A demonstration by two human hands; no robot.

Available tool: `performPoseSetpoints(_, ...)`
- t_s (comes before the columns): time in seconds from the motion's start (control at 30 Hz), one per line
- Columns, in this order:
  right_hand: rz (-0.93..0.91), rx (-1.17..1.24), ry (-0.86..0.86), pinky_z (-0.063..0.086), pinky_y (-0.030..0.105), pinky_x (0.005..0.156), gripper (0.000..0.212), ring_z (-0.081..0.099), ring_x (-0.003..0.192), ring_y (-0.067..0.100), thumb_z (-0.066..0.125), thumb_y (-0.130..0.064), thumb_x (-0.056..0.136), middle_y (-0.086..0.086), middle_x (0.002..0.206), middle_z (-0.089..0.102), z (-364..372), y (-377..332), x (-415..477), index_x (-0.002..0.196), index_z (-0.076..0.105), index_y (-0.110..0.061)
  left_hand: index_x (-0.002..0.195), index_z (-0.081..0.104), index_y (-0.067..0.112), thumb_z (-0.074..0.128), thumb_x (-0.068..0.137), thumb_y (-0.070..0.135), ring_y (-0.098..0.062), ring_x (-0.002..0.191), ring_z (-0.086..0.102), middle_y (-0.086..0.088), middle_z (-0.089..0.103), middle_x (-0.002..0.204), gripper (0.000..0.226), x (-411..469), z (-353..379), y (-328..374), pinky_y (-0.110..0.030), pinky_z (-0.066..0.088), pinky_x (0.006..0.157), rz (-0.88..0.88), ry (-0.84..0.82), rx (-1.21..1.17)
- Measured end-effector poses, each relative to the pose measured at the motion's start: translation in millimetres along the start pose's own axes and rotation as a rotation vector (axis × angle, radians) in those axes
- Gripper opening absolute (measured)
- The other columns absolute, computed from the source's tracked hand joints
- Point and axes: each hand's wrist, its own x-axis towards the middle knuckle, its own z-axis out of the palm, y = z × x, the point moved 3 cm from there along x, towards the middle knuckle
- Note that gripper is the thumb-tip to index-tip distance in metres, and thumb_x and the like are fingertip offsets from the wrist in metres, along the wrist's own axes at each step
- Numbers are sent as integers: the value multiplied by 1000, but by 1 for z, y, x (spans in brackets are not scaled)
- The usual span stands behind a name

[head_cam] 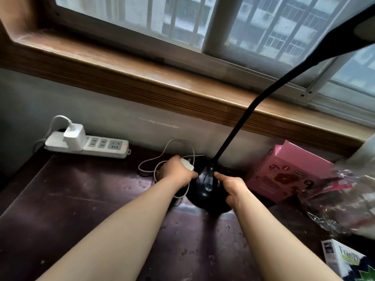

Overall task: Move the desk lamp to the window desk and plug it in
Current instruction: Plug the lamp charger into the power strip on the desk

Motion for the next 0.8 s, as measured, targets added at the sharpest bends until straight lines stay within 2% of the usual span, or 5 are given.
performPoseSetpoints(0.2,-86,-95,248,53,60,86,134,66,99,37,84,-66,1,17,127,61,-24,51,122,116,60,-3,111,60,11,83,64,34,-29,102,62,-9,66,115,57,-10,-20,-11,-28,42,75,-33,15,-175)
performPoseSetpoints(0.33,-44,-229,348,40,48,108,94,43,125,42,81,-44,62,20,140,35,5,3,-49,135,39,-4,110,61,4,85,63,31,-33,100,67,-16,69,109,59,-18,-32,-18,-32,49,69,-100,-3,-342)
performPoseSetpoints(0.53,-147,-214,143,57,45,87,64,67,95,34,78,-47,43,17,110,69,39,-4,-69,96,69,-12,118,57,11,70,80,40,-15,59,52,-2,53,77,50,-44,-52,-15,-27,45,54,-241,-208,-604)
performPoseSetpoints(0.63,-129,-250,-136,53,35,86,29,63,94,22,70,-35,80,10,102,67,63,-16,-113,97,63,-12,123,56,12,63,84,48,-16,62,50,-4,51,83,53,-54,-66,-13,-29,46,56,-244,-259,-611)
performPoseSetpoints(0.8,-14,-244,-467,40,26,71,26,51,74,12,53,-44,89,-2,84,62,85,-26,-140,82,64,-21,120,60,11,44,89,62,-19,63,49,-9,56,86,62,-70,-86,-8,-28,43,58,-257,-364,-588)
